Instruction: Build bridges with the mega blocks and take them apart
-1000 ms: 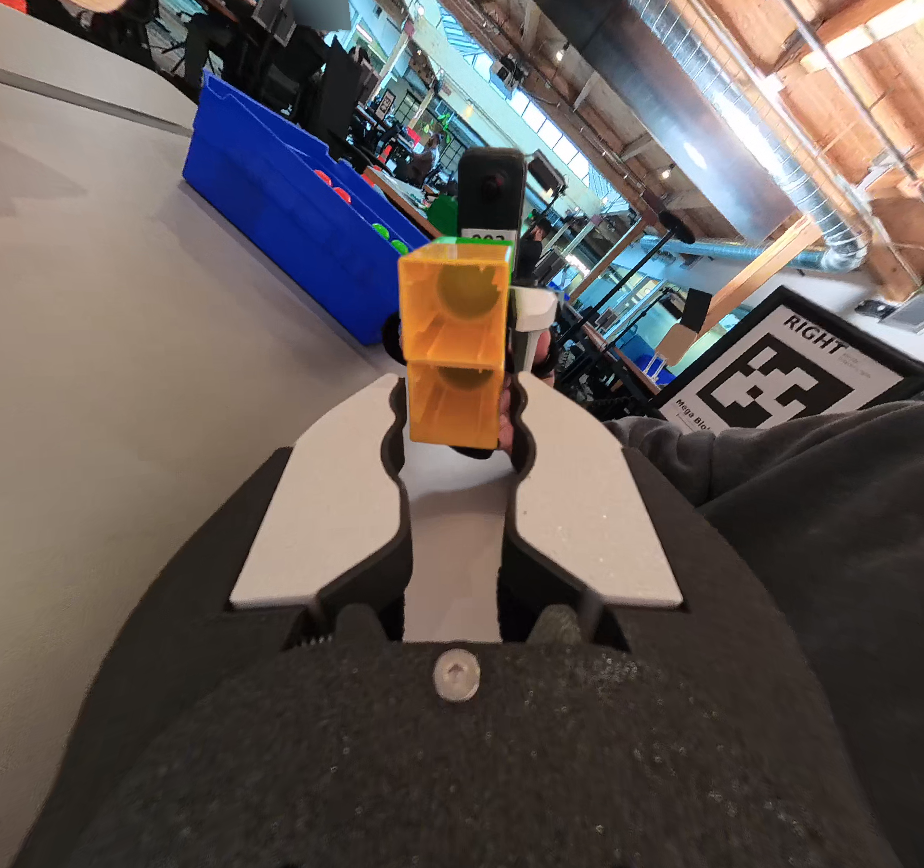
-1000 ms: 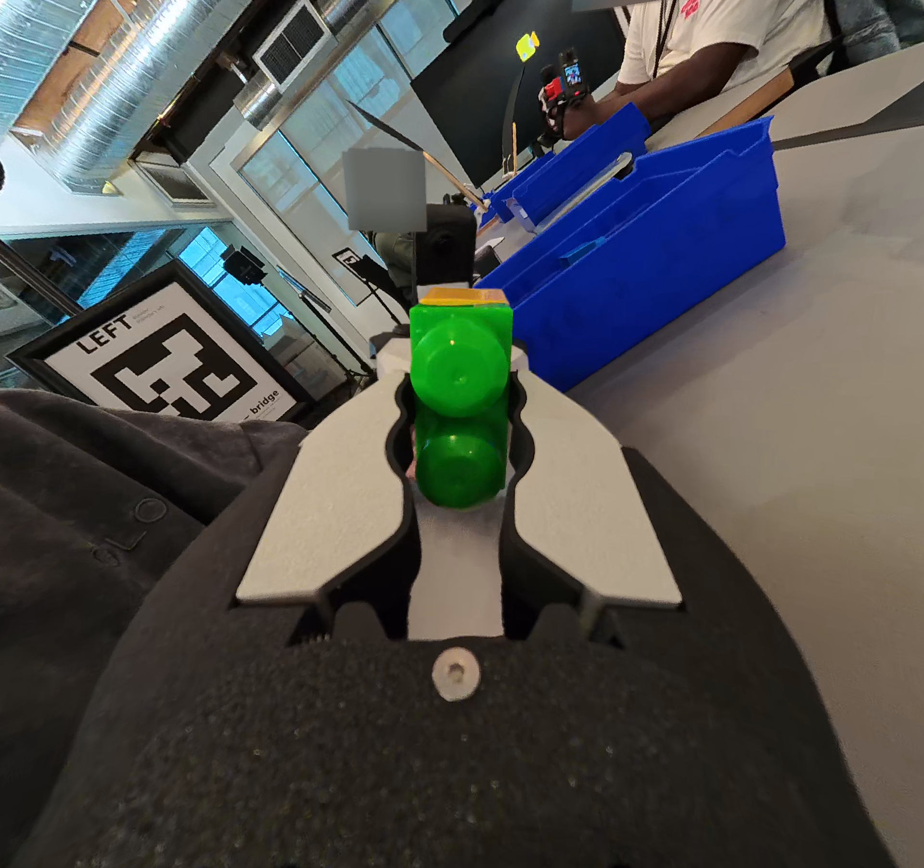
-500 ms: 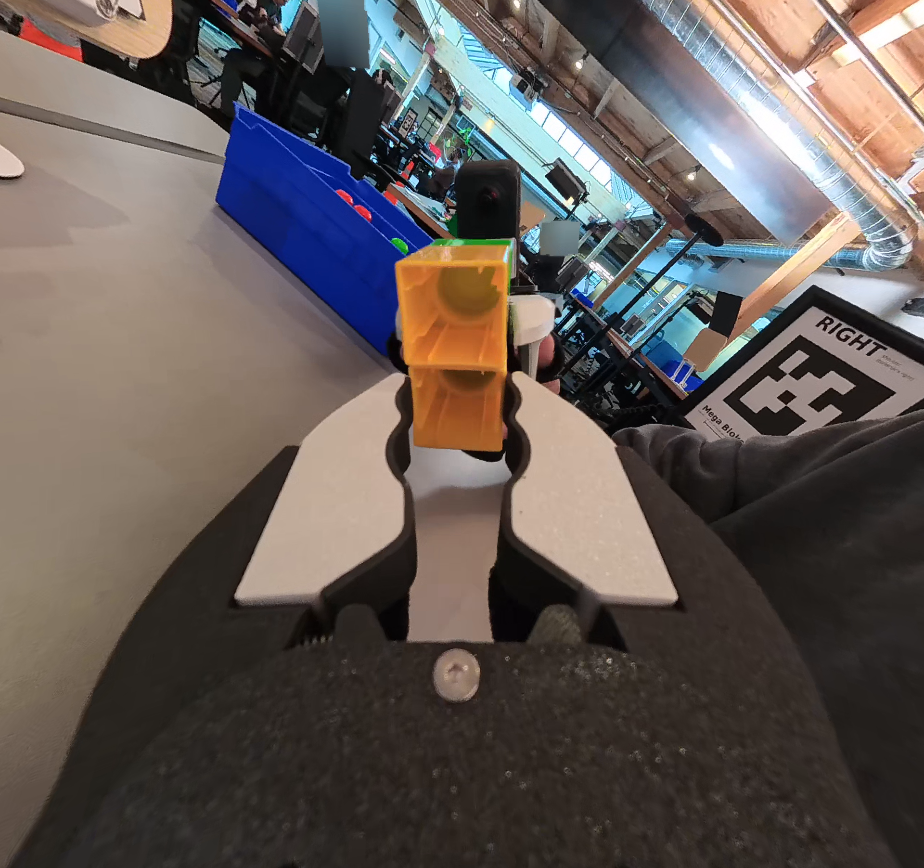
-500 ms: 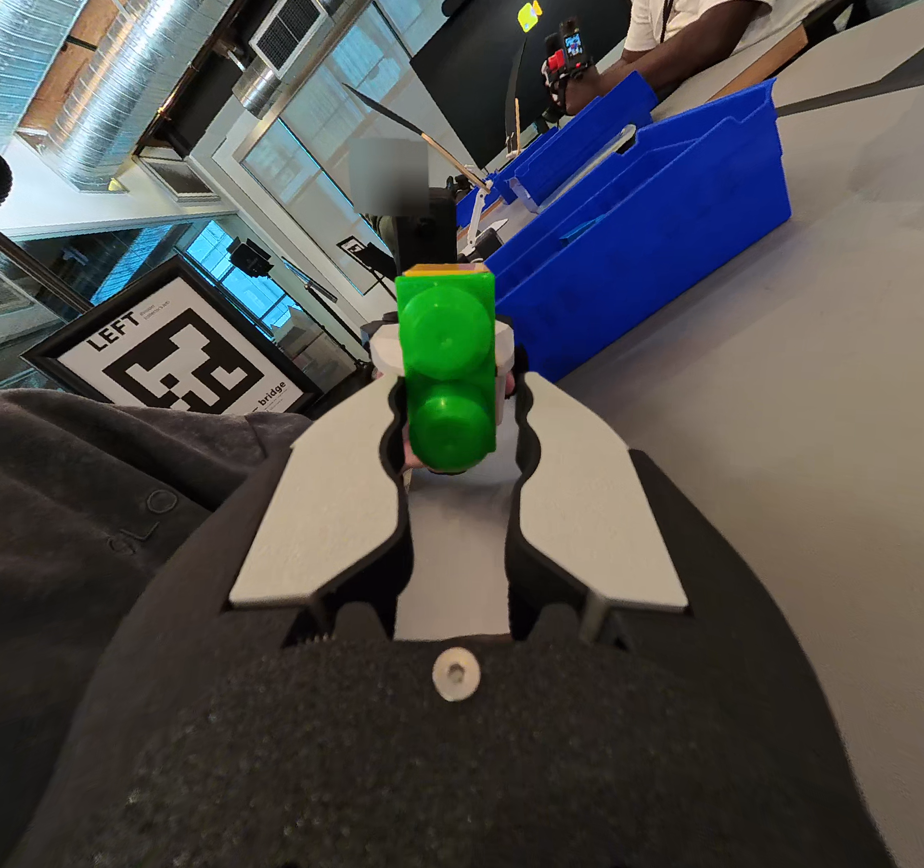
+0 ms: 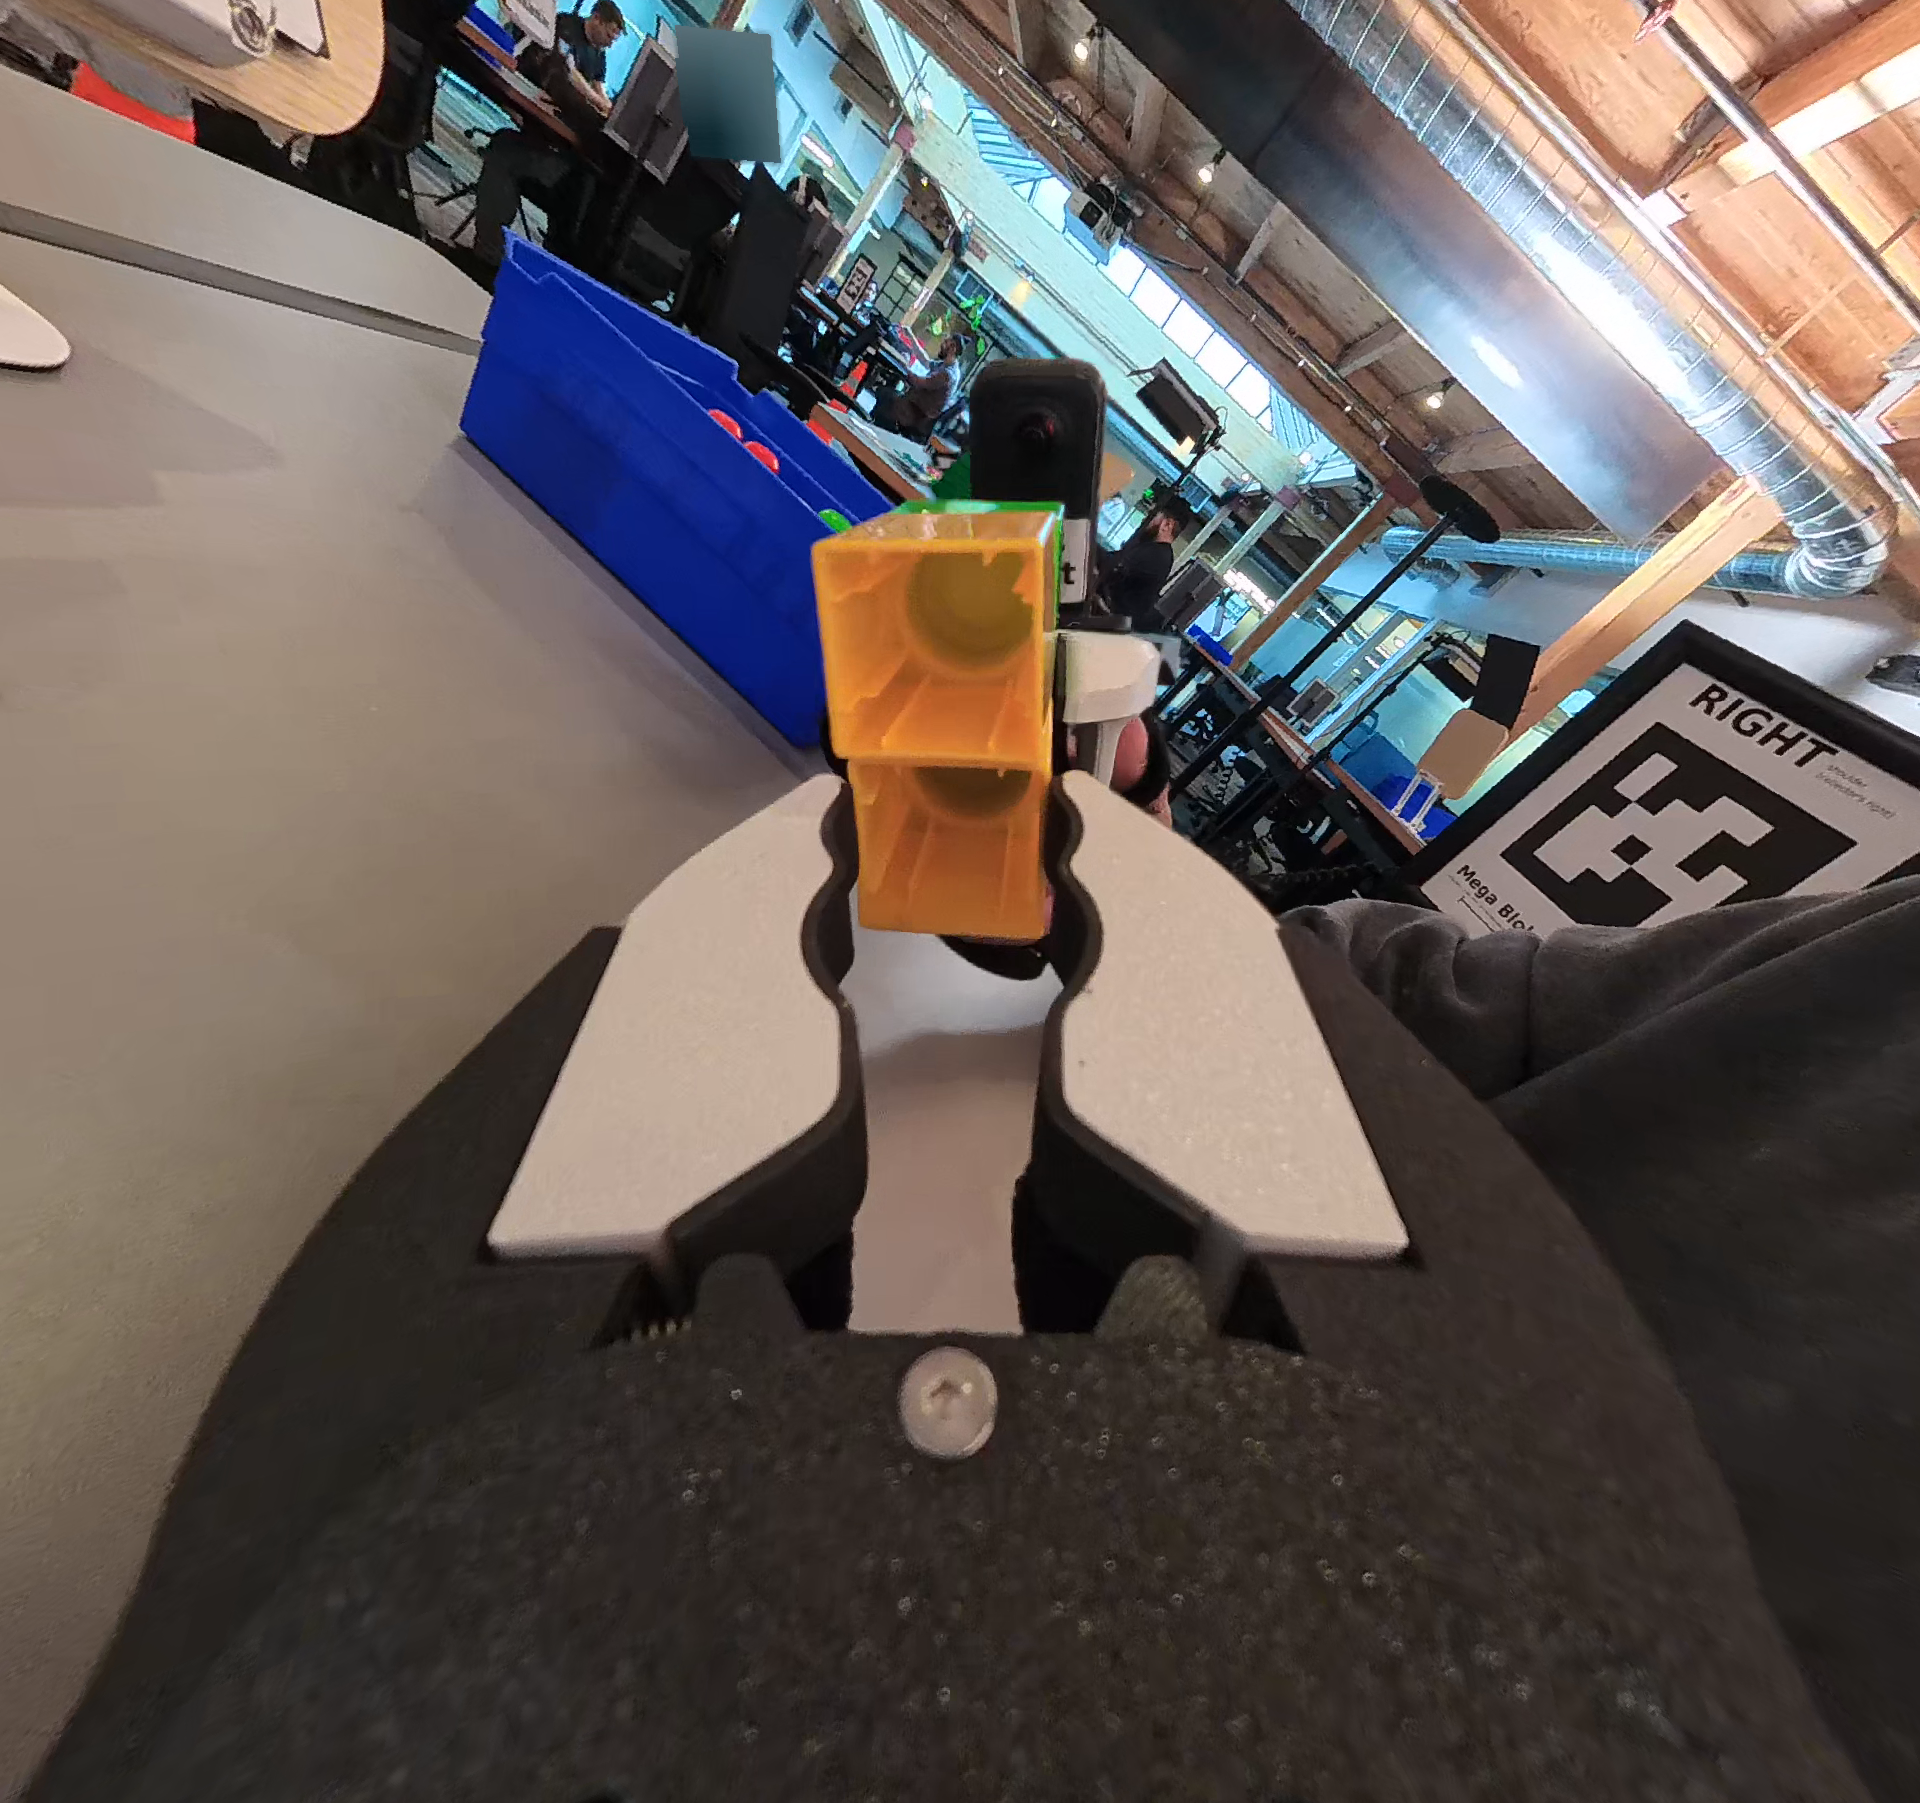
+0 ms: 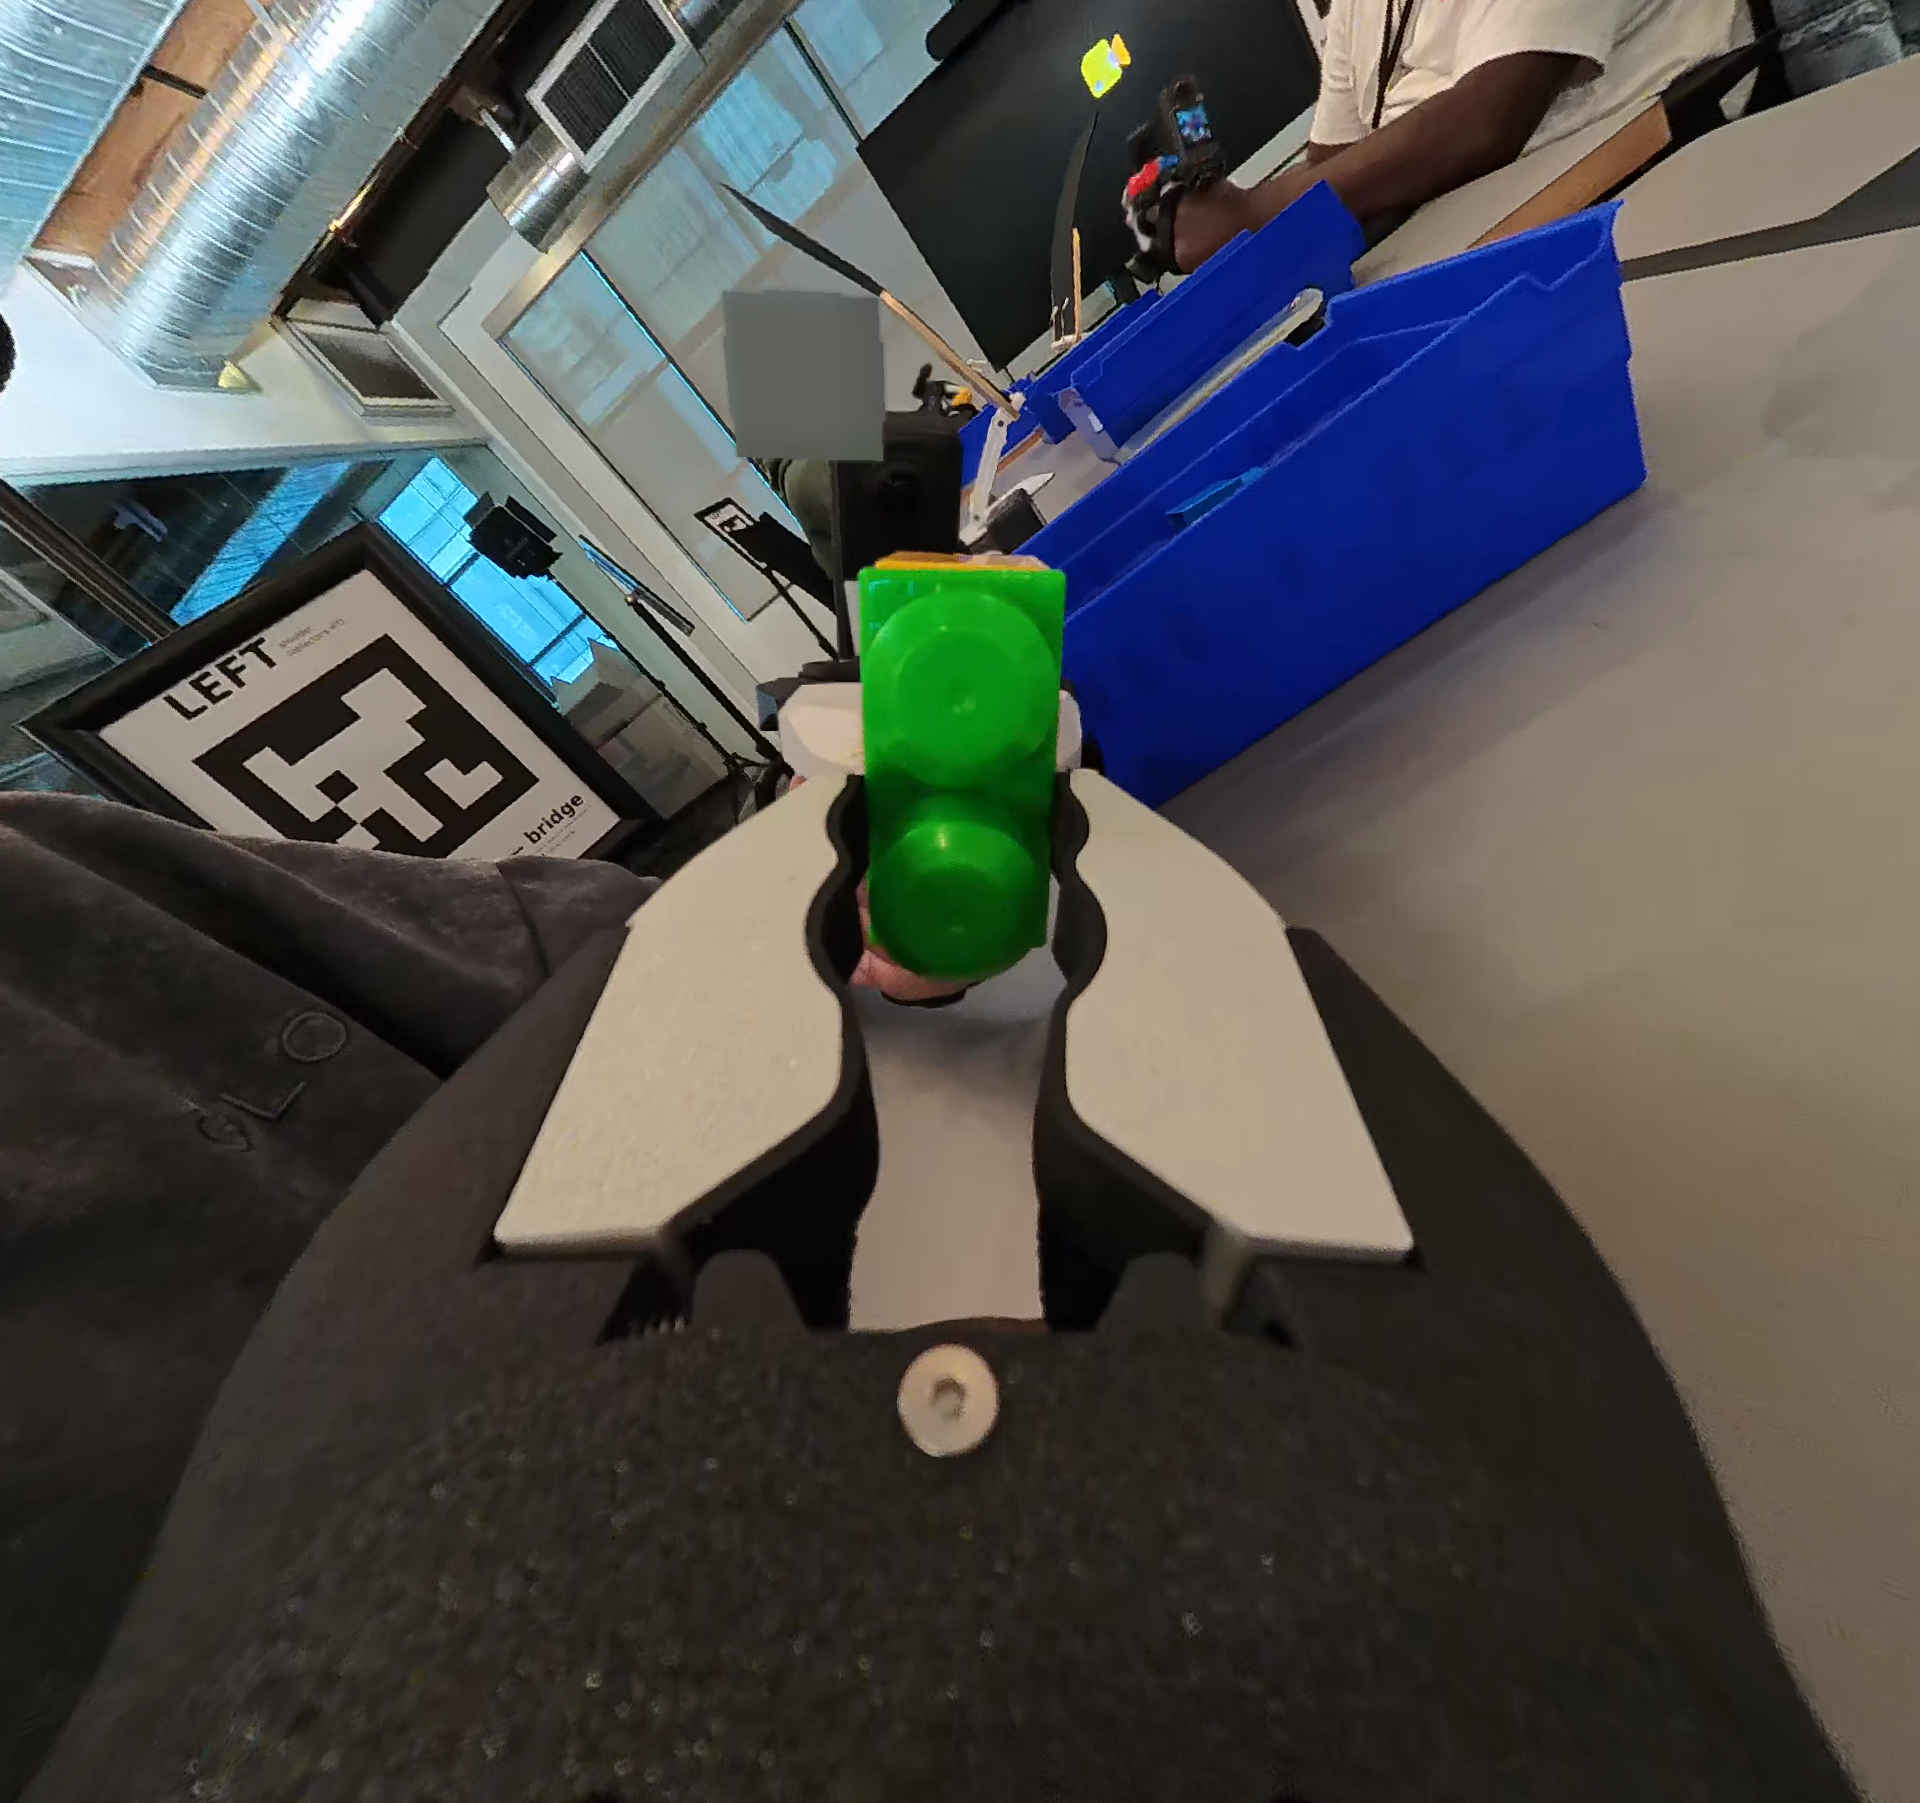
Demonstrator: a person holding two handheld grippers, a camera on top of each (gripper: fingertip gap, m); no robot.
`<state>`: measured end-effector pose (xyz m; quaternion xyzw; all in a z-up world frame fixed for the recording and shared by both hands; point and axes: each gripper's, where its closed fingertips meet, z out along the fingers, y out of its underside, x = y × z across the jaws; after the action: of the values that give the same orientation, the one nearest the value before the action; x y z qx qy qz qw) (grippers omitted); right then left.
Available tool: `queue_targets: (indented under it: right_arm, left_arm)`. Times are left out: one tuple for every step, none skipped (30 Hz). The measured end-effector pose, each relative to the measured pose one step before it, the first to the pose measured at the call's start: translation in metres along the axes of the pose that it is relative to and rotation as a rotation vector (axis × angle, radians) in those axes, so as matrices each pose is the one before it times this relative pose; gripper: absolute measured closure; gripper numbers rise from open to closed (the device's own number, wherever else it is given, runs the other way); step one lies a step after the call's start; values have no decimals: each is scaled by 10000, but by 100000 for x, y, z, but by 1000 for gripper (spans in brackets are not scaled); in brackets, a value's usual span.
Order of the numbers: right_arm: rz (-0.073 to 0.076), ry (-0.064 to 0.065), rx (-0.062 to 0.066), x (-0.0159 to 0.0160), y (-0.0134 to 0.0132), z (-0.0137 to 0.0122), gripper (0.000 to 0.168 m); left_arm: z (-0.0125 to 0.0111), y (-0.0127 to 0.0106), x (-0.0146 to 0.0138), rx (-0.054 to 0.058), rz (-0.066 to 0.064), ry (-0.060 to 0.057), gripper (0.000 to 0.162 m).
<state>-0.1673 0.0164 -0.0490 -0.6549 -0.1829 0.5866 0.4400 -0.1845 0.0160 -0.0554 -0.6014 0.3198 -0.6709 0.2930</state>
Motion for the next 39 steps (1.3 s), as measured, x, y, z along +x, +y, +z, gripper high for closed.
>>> queue_targets:
  right_arm:
    - [36,6,3,64,75,32,134]
    - [68,-36,116,-3,-59,57,134]
    - [81,-7,124,56,-151,18,134]
    - [12,35,87,43,-129,-29,134]
    - [3,3,47,-29,-101,-70,135]
    - [11,-8,12,-68,-157,-98,135]
    - [-106,-13,-113,-147,-86,-66,135]
    - [-131,-19,-187,-206,-25,-22,135]
    - [-46,-12,12,-203,-232,-47,135]
    - [-7,19,81,-103,-248,-95,135]
    - [-54,51,-139,4,126,-24,135]
    - [-109,94,-247,67,377,46,135]
    - [-13,9,-191,23,372,97,135]
    - [118,-95,-100,-71,261,146,135]
    - [109,-73,-90,-17,222,174,135]
    - [61,-27,-53,42,147,155,135]
    - [38,-31,-63,27,154,110,135]
    - [16,-48,-83,-23,135,63,135]
    - [6,-29,-54,-51,79,-1,135]
    - [6,43,-92,23,105,14,135]
    - [-50,44,-153,17,183,52,135]
    - [-38,44,-71,19,92,16,135]
    - [28,-28,-32,-15,47,18,135]
    - [33,-28,-65,13,115,29,135]
    - [22,38,38,93,-18,5,135]
    - [3,34,-58,89,112,47,135]
    - [-25,1,-86,21,158,66,135]
    - [1,-6,58,-26,-61,14,135]
    - [36,-20,-12,-17,12,32,135]
    - [0,-9,-46,1,36,26,135]
    - [-12,11,32,23,-65,-26,135]
    - [22,-13,16,17,-83,-39,135]
    - [-1,-19,-4,-1,-63,-28,135]
    - [-7,-25,72,-26,-143,-24,135]
    - [42,-83,68,-121,-139,8,135]
    - [11,37,16,22,-32,-33,135]
    - [-81,185,-11,208,-4,-123,135]
    - [-27,113,24,141,-57,-206,135]
    - [43,20,66,36,-160,-223,135]
  left_arm:
    - [-17,40,-75,-54,16,-56,128]
    - [-35,-47,-30,19,15,-22,128]
    - [16,-92,-30,92,5,-26,128]
    - [59,-49,-29,91,-61,-23,128]
    - [85,-16,1,45,-73,11,128]
    - [103,55,57,-61,10,2,128]
    - [92,10,97,-135,54,-17,127]
    - [2,-82,176,-152,76,22,127]
    - [-75,-48,233,-198,137,85,125]
    - [-198,-121,267,-133,151,97,115]
    - [-326,-375,139,83,68,26,103]
    - [-376,-543,69,216,-10,17,104]
    - [-295,-496,36,186,-13,29,105]
    - [-189,-351,-80,103,15,-36,106]
    - [-83,-172,-131,26,27,-57,107]
    - [26,34,-49,-43,11,-2,111]
    - [98,174,9,-79,-12,34,114]
    - [89,184,-92,-48,-20,-41,118]
    - [7,126,-256,13,-14,-133,127]
    - [-32,76,-149,19,-52,-31,127]
    - [-27,77,-12,-12,-95,79,127]
    - [-26,78,-7,-25,-32,33,128]
    - [-6,45,15,-4,55,-12,128]
    - [0,22,34,23,80,-37,128]
    - [23,34,-17,33,47,-68,128]
    - [44,54,-38,27,19,-71,128]
    - [12,51,-13,25,39,-38,128]
    - [-18,14,18,28,21,-5,128]
    - [-30,-5,22,14,-11,7,128]
    - [-12,-11,13,-4,2,2,128]
    - [10,-8,-4,-16,7,-5,128]
    - [28,-14,-26,-30,-10,-5,128]
    - [30,-16,-10,-57,-8,-2,127]
    - [-12,-33,19,-80,27,-7,127]
    - [-75,-81,95,-35,49,7,127]
    - [-207,-168,178,67,45,6,122]
    - [-363,-229,102,149,62,-124,112]
    - [-489,-173,-73,154,170,-355,102]
    - [-548,-20,-279,72,421,-588,99]
